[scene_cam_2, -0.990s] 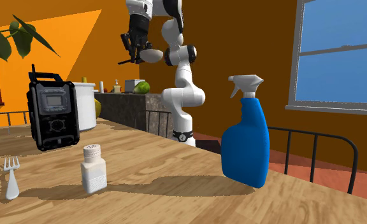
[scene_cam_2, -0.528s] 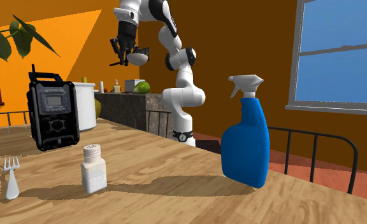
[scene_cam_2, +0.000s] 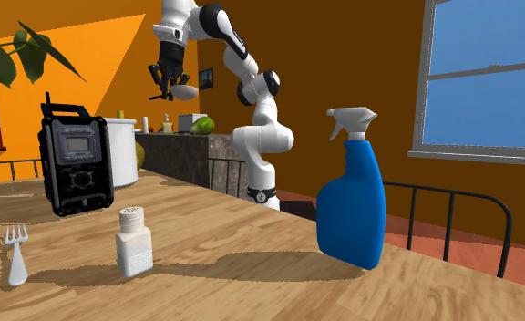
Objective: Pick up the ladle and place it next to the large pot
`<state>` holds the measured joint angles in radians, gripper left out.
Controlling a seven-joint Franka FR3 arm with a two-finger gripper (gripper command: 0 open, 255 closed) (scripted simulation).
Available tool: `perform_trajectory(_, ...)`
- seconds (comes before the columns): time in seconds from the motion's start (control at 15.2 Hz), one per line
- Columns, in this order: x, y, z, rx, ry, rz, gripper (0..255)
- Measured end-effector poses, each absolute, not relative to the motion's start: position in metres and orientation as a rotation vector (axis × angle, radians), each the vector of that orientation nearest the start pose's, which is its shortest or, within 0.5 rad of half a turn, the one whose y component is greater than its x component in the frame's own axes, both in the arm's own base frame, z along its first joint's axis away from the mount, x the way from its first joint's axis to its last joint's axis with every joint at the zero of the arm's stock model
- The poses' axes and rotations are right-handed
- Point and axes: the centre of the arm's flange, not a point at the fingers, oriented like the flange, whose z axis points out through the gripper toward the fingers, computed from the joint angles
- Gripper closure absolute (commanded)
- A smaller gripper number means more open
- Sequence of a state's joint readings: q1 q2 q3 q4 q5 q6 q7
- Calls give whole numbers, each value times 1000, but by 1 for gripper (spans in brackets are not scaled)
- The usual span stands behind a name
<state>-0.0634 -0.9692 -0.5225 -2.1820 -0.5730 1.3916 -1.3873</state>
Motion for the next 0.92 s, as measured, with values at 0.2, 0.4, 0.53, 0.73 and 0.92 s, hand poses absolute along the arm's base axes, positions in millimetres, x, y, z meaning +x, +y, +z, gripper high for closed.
perform_trajectory(0.2,145,-288,629,-2987,-1366,92,255)
perform_trajectory(0.4,145,-289,614,-2986,-1367,92,255)
perform_trajectory(0.53,144,-288,603,-2986,-1367,92,255)
perform_trajectory(0.73,144,-289,588,-2986,-1367,92,255)
perform_trajectory(0.92,145,-288,572,-2986,-1366,92,255)
